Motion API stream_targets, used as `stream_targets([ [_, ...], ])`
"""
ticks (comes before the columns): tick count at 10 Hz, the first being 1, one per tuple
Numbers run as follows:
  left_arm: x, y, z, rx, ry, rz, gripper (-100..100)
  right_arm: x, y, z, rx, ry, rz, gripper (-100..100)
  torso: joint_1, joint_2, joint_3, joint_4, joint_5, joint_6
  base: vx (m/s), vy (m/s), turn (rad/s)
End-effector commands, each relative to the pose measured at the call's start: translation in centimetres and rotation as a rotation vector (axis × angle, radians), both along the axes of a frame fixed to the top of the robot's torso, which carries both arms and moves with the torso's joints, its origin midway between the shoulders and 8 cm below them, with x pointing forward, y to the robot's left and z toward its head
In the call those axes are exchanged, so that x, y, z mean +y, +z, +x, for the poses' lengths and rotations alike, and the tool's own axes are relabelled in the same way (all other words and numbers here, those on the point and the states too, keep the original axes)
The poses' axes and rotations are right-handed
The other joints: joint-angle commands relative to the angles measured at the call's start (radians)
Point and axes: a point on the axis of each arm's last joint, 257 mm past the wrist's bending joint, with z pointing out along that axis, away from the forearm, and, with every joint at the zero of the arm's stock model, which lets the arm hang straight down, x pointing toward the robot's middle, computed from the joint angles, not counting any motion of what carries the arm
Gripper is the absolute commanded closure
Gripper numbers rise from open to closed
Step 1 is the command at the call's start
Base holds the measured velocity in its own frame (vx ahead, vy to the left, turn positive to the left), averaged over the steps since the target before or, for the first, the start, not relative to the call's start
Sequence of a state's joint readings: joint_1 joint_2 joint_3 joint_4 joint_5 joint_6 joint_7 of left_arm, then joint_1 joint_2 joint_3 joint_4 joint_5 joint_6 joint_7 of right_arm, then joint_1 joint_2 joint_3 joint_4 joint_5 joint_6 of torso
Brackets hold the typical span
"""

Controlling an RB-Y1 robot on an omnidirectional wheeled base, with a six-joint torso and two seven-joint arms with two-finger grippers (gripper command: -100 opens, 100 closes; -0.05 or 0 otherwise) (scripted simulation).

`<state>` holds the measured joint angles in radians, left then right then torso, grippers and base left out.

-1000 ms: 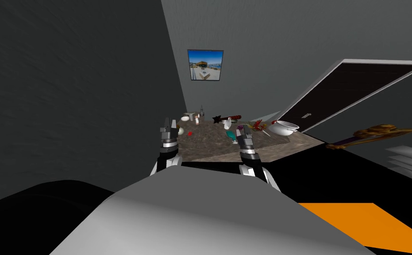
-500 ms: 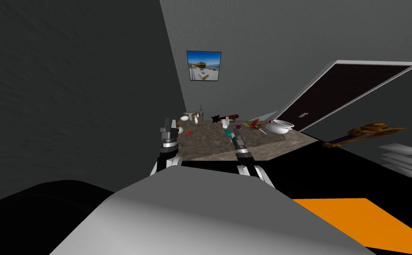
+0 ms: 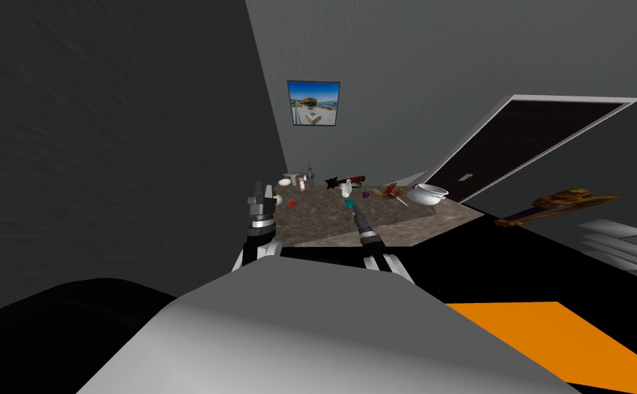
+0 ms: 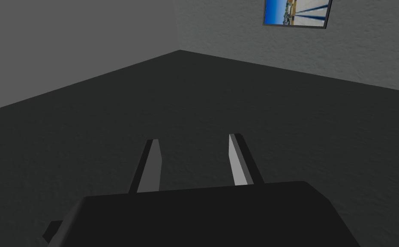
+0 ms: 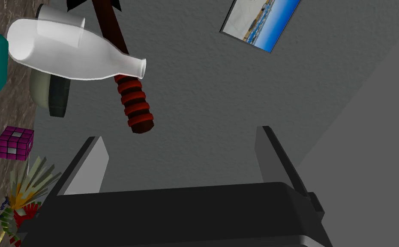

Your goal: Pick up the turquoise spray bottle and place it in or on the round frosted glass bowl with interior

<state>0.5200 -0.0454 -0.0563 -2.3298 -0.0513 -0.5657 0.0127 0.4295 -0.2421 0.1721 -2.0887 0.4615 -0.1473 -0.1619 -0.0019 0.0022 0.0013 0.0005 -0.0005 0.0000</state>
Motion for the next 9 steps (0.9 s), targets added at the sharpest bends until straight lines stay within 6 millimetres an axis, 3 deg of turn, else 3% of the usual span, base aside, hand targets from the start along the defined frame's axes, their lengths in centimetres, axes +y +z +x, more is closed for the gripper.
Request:
stream_targets([
  [1,0.0,0.0,0.0,0.0,0.0,0.0,0,-0.1,-1.3,0.3,0.029,-0.011,-0.048,-100,0.0,0.0,0.0,0.0,0.0,0.0,-0.03,-0.026,0.0],
  [2,0.0,0.0,0.0,0.0,0.0,0.0,0,-0.2,-3.7,0.6,0.085,-0.023,-0.098,-100,0.0,0.0,0.0,0.0,0.0,0.0,-0.035,-0.037,0.007],
  [3,0.0,0.0,0.0,0.0,0.0,0.0,0,-0.3,-3.9,0.7,0.084,-0.027,-0.122,-100,0.0,0.0,0.0,0.0,0.0,0.0,-0.031,-0.035,0.006],
  [4,0.0,0.0,0.0,0.0,0.0,0.0,0,-0.5,-6.2,0.9,0.137,-0.039,-0.172,-100,0.0,0.0,0.0,0.0,0.0,0.0,-0.035,-0.04,0.014],
  [5,0.0,0.0,0.0,0.0,0.0,0.0,0,-0.6,-6.4,0.9,0.137,-0.046,-0.201,-100,-0.001,0.0,0.0,0.0,0.0,0.0,-0.03,-0.032,0.01],
  [6,0.0,0.0,0.0,0.0,0.0,0.0,0,-0.7,-8.6,0.9,0.181,-0.052,-0.252,-100,0.0,0.0,0.0,0.0,0.0,0.0,-0.03,-0.028,0.021],
  [8,0.0,0.0,0.0,0.0,0.0,0.0,0,-1.1,-8.8,1.0,0.186,-0.066,-0.286,-100,0.0,-0.001,0.0,0.0,0.0,0.0,-0.015,-0.02,0.006],
  [9,0.0,0.0,0.0,0.0,0.0,0.0,0,-1.7,-11.2,1.0,0.237,-0.083,-0.351,-100,0.001,-0.001,-0.001,0.0,0.0,0.0,-0.009,-0.022,0.03],
])
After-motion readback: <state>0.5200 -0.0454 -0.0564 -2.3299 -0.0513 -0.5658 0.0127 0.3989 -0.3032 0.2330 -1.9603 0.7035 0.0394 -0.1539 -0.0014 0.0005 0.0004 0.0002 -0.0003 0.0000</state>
